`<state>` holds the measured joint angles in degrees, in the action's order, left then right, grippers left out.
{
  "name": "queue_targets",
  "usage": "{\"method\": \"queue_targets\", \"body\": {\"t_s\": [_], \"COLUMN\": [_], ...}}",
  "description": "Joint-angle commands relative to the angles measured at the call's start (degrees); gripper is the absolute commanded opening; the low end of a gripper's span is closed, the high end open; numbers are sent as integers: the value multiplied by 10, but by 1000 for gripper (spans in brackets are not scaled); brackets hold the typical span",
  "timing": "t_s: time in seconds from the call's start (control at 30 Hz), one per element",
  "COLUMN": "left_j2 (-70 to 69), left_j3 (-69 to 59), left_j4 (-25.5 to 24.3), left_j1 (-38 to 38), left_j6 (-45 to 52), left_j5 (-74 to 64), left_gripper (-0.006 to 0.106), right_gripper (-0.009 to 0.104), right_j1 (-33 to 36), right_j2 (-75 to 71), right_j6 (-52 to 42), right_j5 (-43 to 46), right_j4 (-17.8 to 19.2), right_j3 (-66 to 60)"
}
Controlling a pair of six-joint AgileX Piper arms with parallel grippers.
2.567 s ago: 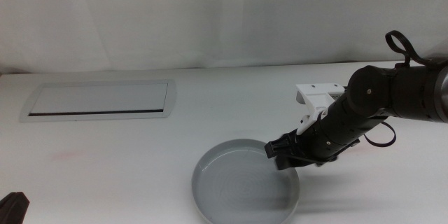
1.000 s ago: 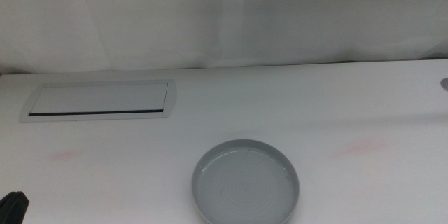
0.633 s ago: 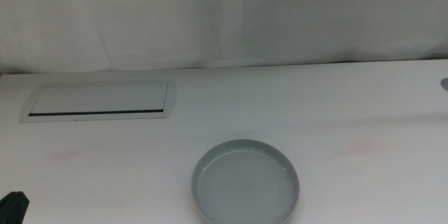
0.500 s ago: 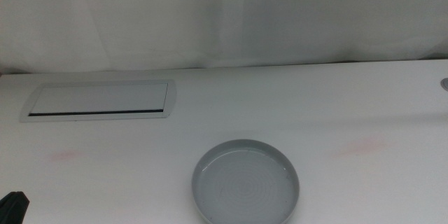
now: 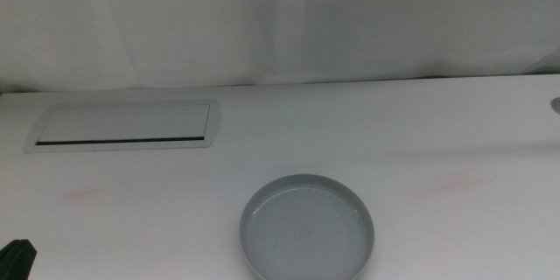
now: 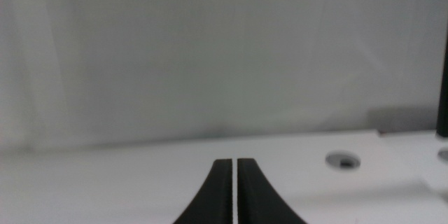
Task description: Stack the three bowls on top of each other.
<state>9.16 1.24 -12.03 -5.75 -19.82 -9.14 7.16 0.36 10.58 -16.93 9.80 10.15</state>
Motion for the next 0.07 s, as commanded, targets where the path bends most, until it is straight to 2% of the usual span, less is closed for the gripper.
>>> {"method": "queue_targets", "body": {"t_s": [0.0,0.03], "left_j2": [-5,-5], "left_j3": [-4,-4], "left_j4": [3,3], "left_j1": [2,2], "left_j6": [-1,-1], "left_j5": [9,9], "left_gripper": [-3,-3], "right_gripper": [-2,-2], "right_j1": [2,2], "right_j2": [-11,-11], "right_j6": [-1,-1], "right_j5": [25,25], "right_j4": [3,3], "right_j3": [-33,-41]}}
